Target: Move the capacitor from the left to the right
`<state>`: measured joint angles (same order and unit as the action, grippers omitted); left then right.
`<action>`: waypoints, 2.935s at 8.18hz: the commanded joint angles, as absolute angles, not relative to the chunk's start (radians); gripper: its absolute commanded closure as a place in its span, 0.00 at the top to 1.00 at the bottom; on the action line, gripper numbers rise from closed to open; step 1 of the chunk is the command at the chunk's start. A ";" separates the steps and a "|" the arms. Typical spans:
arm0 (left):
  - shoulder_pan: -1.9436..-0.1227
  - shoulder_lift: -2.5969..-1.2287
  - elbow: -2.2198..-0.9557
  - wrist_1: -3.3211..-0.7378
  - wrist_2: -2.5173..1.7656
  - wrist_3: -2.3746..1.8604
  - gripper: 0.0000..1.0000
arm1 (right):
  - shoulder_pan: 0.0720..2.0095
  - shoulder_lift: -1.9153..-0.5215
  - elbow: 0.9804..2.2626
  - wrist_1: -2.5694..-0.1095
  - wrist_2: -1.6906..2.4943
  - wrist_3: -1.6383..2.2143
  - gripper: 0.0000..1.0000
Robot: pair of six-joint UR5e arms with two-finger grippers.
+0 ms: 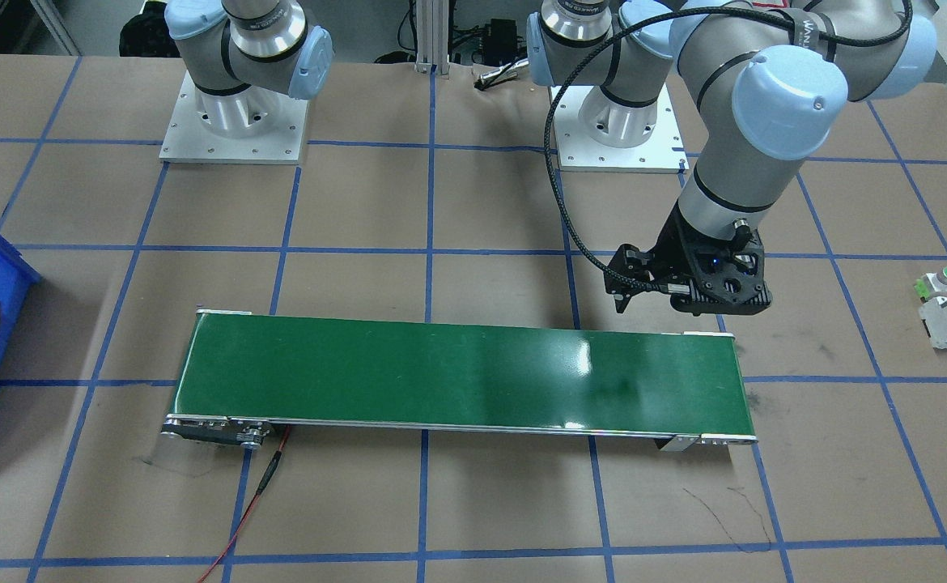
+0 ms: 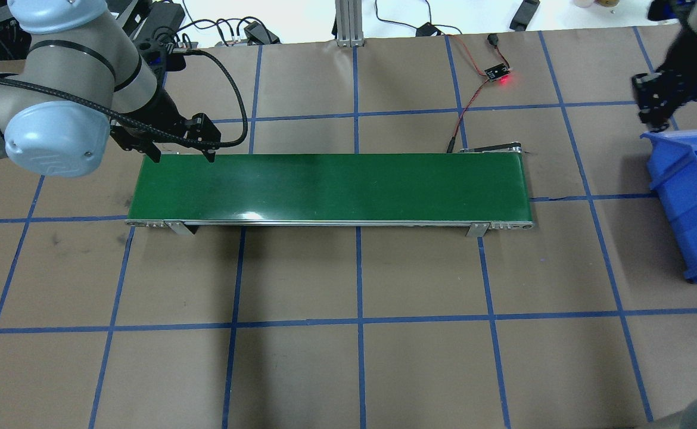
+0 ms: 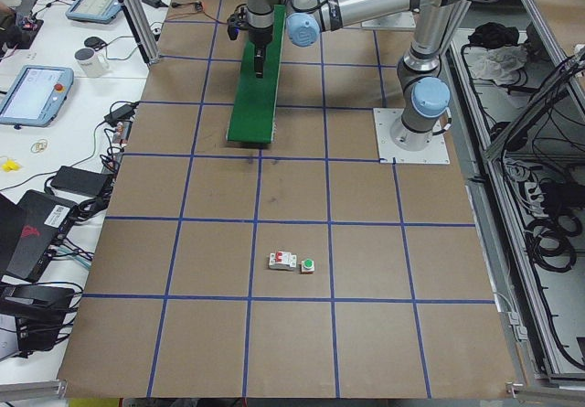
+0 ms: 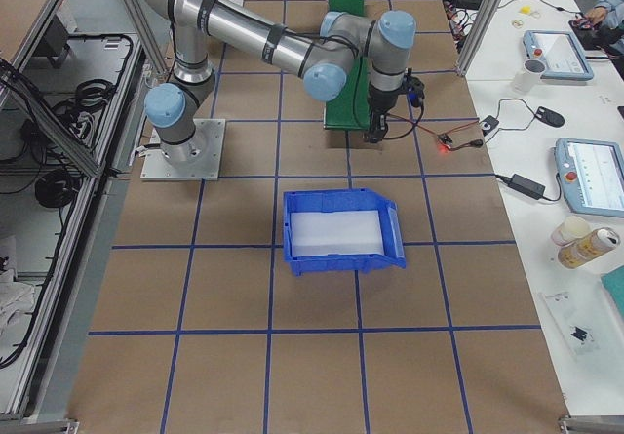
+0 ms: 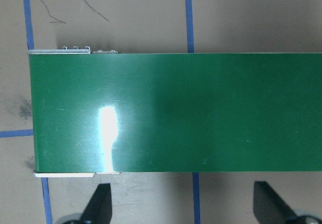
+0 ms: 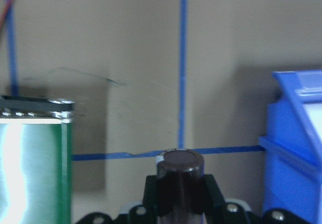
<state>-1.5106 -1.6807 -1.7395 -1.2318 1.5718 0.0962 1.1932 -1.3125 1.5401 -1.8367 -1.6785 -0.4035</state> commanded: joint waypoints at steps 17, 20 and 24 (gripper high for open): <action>-1.536 -1.683 -1.740 -1.235 1.575 0.100 1.00 | 1.400 -1.614 1.508 -1.566 -1.643 -0.196 1.00; -1.536 -1.675 -1.738 -1.241 1.577 0.103 1.00 | 1.525 -1.614 1.511 -1.575 -1.632 -0.117 1.00; -1.520 -1.657 -1.720 -1.387 1.578 0.104 1.00 | 1.560 -1.603 1.511 -1.600 -1.632 -0.117 1.00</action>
<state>-1.5325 -1.6592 -1.7324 -1.2776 1.5770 0.1041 1.5509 -1.6101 1.5118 -1.5945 -1.6306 -0.1188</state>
